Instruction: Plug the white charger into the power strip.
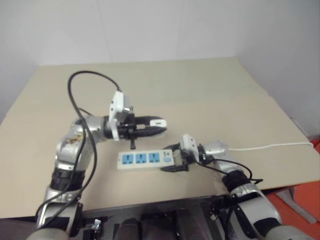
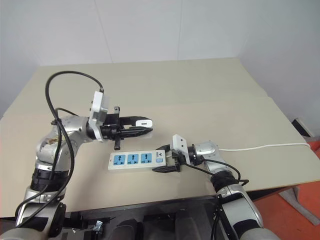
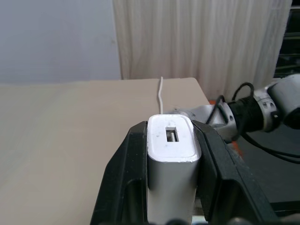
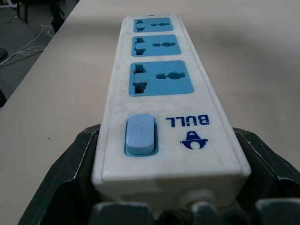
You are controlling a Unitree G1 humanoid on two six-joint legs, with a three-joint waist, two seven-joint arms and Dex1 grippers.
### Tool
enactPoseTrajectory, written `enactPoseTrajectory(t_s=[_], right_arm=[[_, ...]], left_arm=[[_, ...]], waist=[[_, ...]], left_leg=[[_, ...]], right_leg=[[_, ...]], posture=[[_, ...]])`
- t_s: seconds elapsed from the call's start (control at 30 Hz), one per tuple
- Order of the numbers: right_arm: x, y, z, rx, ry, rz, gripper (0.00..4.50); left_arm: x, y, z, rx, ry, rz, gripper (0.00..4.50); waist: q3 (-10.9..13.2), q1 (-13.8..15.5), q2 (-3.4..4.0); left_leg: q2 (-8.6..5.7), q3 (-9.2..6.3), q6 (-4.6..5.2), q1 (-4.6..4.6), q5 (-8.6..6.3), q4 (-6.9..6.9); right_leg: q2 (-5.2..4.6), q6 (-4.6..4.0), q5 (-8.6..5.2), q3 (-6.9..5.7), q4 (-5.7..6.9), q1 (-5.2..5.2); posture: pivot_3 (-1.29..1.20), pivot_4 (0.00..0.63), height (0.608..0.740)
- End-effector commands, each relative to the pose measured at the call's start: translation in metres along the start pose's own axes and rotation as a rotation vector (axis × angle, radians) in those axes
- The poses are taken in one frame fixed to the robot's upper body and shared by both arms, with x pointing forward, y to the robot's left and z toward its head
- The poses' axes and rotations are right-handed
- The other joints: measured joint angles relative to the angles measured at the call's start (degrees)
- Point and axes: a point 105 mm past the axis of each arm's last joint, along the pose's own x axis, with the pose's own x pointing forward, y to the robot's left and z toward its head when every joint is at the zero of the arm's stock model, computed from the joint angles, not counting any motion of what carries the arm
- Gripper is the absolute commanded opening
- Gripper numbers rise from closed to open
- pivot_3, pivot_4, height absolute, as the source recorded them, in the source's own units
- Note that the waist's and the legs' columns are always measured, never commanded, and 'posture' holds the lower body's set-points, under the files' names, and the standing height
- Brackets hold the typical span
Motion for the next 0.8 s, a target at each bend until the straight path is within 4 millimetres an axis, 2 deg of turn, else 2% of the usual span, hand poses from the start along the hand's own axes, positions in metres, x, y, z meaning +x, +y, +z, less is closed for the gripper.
enactPoseTrajectory(t_s=[0.03,0.2,0.43,0.8], right_arm=[[0.003,0.008,-0.012,0.042,0.031,0.027,3.46],[0.003,0.008,-0.011,0.041,0.031,0.021,3.46],[0.001,0.009,-0.012,0.042,0.036,0.019,3.46],[0.001,0.008,-0.012,0.043,0.034,0.015,3.46]], left_arm=[[0.006,-0.010,-0.005,0.065,-0.006,-0.050,1.01],[0.006,-0.018,-0.028,0.067,0.024,-0.072,1.01],[0.002,-0.019,-0.051,0.079,0.070,-0.066,1.01],[0.001,-0.015,-0.061,0.069,0.065,-0.027,1.01]], waist=[[0.00,0.05,0.00],[-0.01,0.14,0.01],[0.00,0.37,0.01],[0.00,0.40,0.01]], left_leg=[[0.00,0.00,0.00,0.00,0.00,0.00],[0.00,0.03,0.00,0.01,0.00,0.00],[0.00,0.06,0.00,-0.01,0.00,-0.01],[0.00,0.04,0.00,-0.02,0.00,-0.01]], right_leg=[[-0.01,0.00,0.00,0.00,0.00,0.00],[0.01,-0.02,0.01,0.00,0.00,0.00],[0.00,-0.02,0.01,0.00,-0.03,0.00],[-0.01,-0.01,0.00,0.00,-0.05,-0.01]], posture=[[0.00,0.150,0.740],[0.00,0.150,0.740],[0.00,0.150,0.740],[0.00,0.150,0.740]])
